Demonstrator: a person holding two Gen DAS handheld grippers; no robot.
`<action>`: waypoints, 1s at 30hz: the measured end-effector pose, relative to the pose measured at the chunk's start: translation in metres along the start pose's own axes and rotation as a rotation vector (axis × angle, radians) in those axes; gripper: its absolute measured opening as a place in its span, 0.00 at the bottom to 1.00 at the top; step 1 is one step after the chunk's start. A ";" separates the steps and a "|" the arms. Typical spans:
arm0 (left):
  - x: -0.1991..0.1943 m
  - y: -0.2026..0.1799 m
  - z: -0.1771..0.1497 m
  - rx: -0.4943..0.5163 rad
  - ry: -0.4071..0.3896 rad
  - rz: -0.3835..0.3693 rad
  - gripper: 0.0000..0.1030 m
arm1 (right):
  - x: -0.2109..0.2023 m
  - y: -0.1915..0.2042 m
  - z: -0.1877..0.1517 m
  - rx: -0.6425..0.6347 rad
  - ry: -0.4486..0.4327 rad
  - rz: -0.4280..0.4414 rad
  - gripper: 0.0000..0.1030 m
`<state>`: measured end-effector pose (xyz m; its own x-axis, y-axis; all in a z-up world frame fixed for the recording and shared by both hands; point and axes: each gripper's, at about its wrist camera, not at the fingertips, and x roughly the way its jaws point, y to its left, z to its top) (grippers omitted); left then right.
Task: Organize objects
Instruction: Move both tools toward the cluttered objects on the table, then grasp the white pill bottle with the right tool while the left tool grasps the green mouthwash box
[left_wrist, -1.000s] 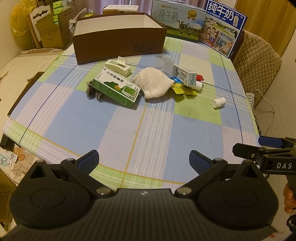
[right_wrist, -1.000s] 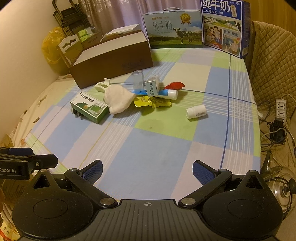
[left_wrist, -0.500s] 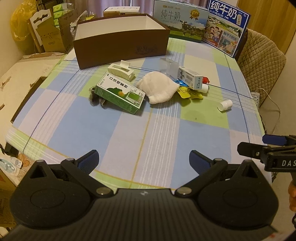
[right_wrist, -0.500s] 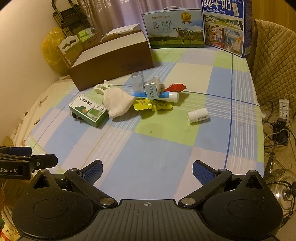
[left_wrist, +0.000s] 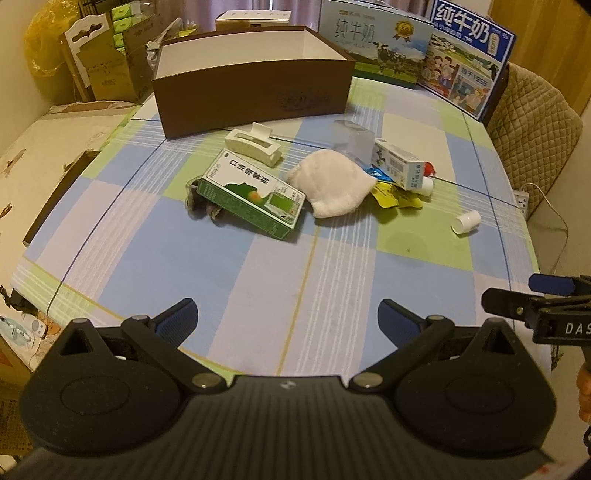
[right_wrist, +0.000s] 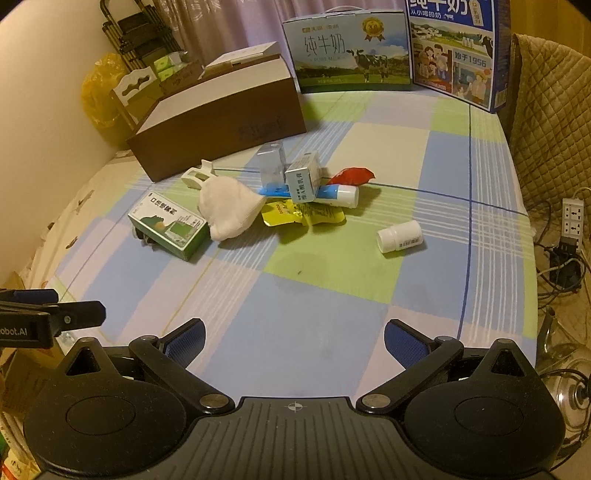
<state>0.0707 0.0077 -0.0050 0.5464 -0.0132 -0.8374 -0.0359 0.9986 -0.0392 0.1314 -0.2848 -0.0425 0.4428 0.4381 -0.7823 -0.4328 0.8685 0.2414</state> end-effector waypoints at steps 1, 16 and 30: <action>0.002 0.001 0.001 -0.003 0.000 0.004 0.99 | 0.002 -0.002 0.001 0.001 -0.002 -0.003 0.98; 0.037 0.021 0.025 -0.009 -0.007 0.058 0.99 | 0.043 -0.054 0.022 -0.042 -0.080 -0.079 0.84; 0.083 0.016 0.048 0.023 0.000 0.069 0.99 | 0.097 -0.084 0.041 -0.148 -0.076 -0.138 0.66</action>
<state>0.1555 0.0248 -0.0488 0.5433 0.0560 -0.8377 -0.0543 0.9980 0.0314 0.2433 -0.3051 -0.1151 0.5614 0.3380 -0.7554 -0.4718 0.8807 0.0434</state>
